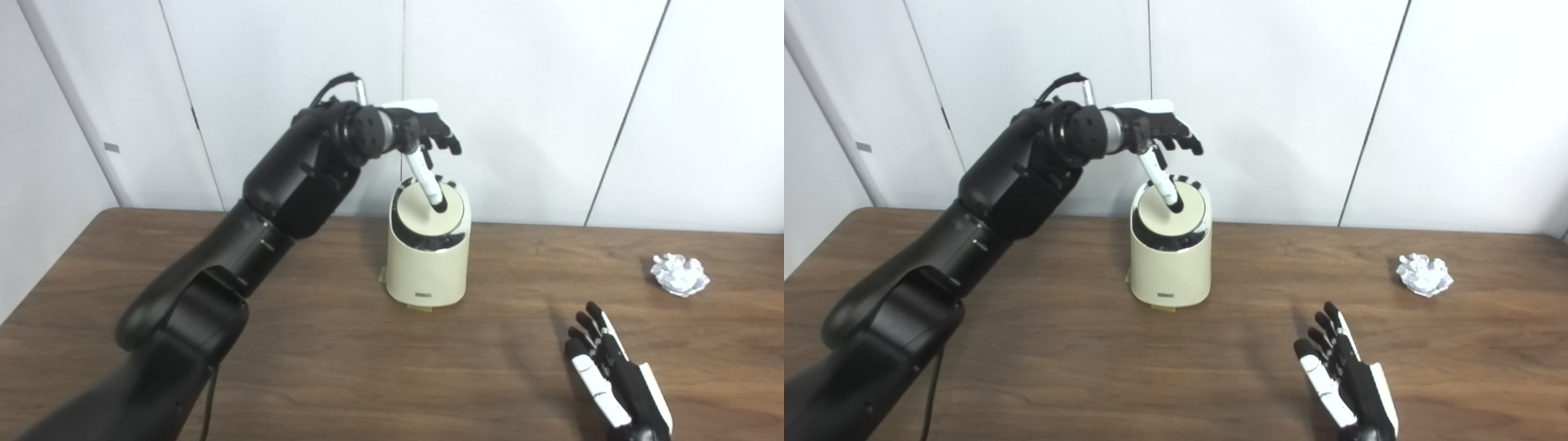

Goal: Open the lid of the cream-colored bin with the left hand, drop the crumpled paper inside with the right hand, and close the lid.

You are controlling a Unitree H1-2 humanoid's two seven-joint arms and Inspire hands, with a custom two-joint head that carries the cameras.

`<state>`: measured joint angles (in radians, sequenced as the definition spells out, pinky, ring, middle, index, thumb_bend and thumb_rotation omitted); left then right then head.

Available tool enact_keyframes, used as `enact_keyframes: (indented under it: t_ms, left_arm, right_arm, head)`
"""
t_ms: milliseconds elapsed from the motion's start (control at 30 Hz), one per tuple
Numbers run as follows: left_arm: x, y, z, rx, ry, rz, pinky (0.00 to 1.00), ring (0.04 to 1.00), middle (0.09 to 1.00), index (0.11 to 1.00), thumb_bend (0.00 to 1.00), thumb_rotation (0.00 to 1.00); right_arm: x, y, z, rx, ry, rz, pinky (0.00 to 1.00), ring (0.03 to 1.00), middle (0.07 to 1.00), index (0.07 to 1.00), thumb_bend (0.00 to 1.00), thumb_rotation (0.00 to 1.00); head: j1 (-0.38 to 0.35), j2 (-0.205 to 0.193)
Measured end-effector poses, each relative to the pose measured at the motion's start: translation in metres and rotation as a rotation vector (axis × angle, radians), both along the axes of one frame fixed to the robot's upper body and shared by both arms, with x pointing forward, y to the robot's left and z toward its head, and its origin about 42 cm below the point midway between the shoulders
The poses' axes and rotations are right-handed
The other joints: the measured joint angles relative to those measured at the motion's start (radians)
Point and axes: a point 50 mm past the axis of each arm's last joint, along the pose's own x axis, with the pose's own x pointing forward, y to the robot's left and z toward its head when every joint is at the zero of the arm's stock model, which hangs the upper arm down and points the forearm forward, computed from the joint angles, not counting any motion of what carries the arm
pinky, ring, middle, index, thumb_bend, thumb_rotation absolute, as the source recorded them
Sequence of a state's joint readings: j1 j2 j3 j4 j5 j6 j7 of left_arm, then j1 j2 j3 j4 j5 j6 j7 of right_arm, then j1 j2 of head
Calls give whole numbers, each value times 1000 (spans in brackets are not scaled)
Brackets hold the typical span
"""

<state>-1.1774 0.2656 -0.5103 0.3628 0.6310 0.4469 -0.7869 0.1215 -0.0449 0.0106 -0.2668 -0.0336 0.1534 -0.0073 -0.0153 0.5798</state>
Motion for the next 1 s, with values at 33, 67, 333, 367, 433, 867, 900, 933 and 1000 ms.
enact_keyframes:
  t_ms: [33,67,333,367,433,867,900,933,1000]
  left_arm:
    - [0,-2,-1,12,-2,-4,821,887,891,868,913,120]
    - [1,-3,-3,29,-6,-4,799,871,880,860,923,118]
    - [2,-6,-6,106,-104,-16,768,871,894,861,906,163]
    - [1,-6,-6,109,-106,-16,783,889,912,867,900,146]
    - [1,-6,-6,105,-106,-11,808,909,926,871,892,103]
    - [3,-3,-9,154,-143,-5,777,908,944,861,884,92]
    - [3,-2,-9,150,-141,-1,782,914,948,861,881,72]
    - [3,-1,-10,146,-138,3,789,918,951,862,879,68]
    - [3,0,-12,146,-132,4,785,922,955,861,884,97]
  right_arm:
    - [0,0,0,4,0,1,855,917,956,970,546,669]
    - [0,0,0,5,0,2,847,912,953,968,546,678]
    - [1,3,0,18,-2,3,865,920,959,973,548,667]
    - [1,3,0,15,-2,4,842,906,952,970,549,694]
    - [1,4,0,2,-3,0,840,907,955,974,543,706]
    - [1,6,0,32,-1,6,869,918,960,977,540,670]
    - [1,6,0,31,-1,7,861,914,960,978,542,691]
    - [1,6,0,28,-1,7,853,909,959,977,544,700]
    - [1,7,1,15,-2,3,835,899,954,973,540,713]
  head:
    - [-2,2]
    - [-3,0]
    - [-18,6]
    - [-17,8]
    - [-15,9]
    - [-18,21]
    - [-18,21]
    - [-20,20]
    - [-21,20]
